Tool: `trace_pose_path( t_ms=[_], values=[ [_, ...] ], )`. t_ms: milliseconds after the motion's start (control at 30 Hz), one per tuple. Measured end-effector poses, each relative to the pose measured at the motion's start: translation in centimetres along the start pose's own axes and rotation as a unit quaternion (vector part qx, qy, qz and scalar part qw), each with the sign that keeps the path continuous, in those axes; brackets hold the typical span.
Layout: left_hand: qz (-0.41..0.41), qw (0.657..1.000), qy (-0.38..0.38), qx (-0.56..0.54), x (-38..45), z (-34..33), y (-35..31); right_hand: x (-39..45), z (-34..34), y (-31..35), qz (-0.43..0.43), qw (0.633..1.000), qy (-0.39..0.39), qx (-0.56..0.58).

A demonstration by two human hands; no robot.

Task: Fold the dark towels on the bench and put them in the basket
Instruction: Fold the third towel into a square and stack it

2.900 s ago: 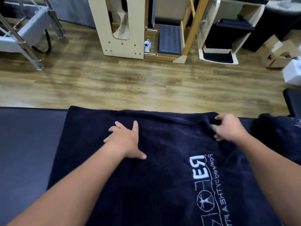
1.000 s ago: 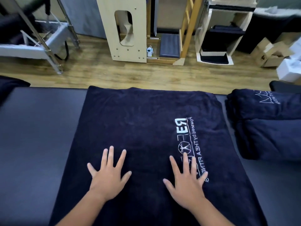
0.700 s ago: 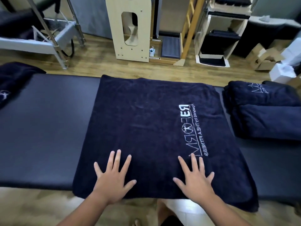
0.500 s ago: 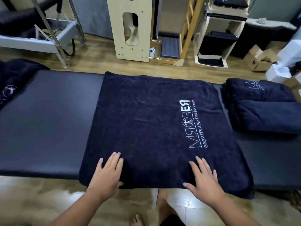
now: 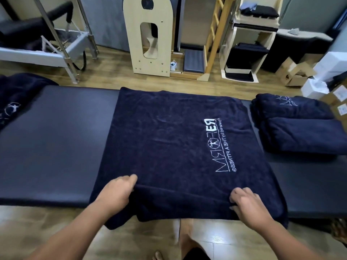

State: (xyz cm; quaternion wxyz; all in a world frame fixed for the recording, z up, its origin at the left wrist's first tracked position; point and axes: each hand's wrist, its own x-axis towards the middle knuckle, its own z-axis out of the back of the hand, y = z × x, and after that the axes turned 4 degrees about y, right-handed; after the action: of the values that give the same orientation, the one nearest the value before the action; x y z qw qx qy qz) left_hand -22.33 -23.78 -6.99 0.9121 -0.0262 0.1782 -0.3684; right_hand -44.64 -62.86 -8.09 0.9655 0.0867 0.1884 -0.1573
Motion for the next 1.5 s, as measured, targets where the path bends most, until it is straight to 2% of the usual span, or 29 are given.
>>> trace_pose_path(
  t_ms=[100, 267, 400, 533, 633, 700, 767, 800, 867, 967, 1033, 1133, 1300, 1400, 1500],
  values=[
    [-0.011, 1.000, 0.025, -0.005, 2.2, 1.7, 1.8, 0.8, 1.8, -0.6, -0.058, 0.993, -0.073, 0.071],
    [0.038, 0.998, 0.049, -0.023, 6.9, 5.7, 3.6, 5.6, 4.7, -3.5, -0.043, 0.997, -0.071, 0.003],
    [0.082, 0.996, 0.025, -0.037, 12.5, 10.2, 4.7, 11.6, 9.5, -3.8, -0.078, 0.984, -0.150, 0.059],
    [0.139, 0.990, -0.006, -0.013, 19.7, 14.9, 5.8, 19.2, 14.8, -4.6, -0.056, 0.984, -0.160, 0.061],
    [0.202, 0.977, -0.059, 0.021, 25.0, 16.9, 6.2, 24.9, 17.5, -5.7, -0.034, 0.982, -0.181, 0.044],
    [0.235, 0.962, -0.130, 0.039, 27.5, 17.1, 6.2, 28.0, 18.7, -5.8, -0.033, 0.975, -0.220, 0.021],
    [0.229, 0.952, -0.195, 0.046, 28.9, 16.5, 5.8, 30.4, 19.3, -5.2, -0.070, 0.978, -0.194, -0.035],
    [0.202, 0.957, -0.204, 0.043, 29.1, 16.0, 5.4, 31.1, 19.1, -4.8, -0.089, 0.981, -0.164, -0.056],
    [0.093, 0.979, -0.175, 0.041, 28.5, 14.7, 4.2, 31.1, 17.9, -3.8, -0.068, 0.983, -0.147, -0.083],
    [-0.079, 0.989, -0.079, 0.099, 25.6, 11.8, 2.4, 28.3, 14.0, -2.6, 0.109, 0.974, -0.174, -0.095],
    [-0.111, 0.986, 0.016, 0.127, 23.3, 9.6, 1.5, 25.8, 11.6, -2.4, 0.189, 0.968, -0.140, -0.082],
    [-0.077, 0.983, 0.086, 0.142, 22.1, 7.2, 1.6, 23.6, 9.2, -2.8, 0.163, 0.980, -0.090, -0.073],
    [0.005, 0.991, 0.043, 0.129, 22.5, 6.8, 0.5, 24.0, 7.7, -2.0, 0.070, 0.990, -0.120, -0.037],
    [0.051, 0.990, 0.056, 0.117, 21.8, 6.8, -0.4, 23.4, 7.8, -0.7, 0.006, 0.996, -0.084, 0.002],
    [0.071, 0.992, 0.054, 0.092, 20.2, 6.1, -0.8, 21.8, 7.5, 0.0, -0.019, 0.998, -0.067, 0.009]
  ],
)
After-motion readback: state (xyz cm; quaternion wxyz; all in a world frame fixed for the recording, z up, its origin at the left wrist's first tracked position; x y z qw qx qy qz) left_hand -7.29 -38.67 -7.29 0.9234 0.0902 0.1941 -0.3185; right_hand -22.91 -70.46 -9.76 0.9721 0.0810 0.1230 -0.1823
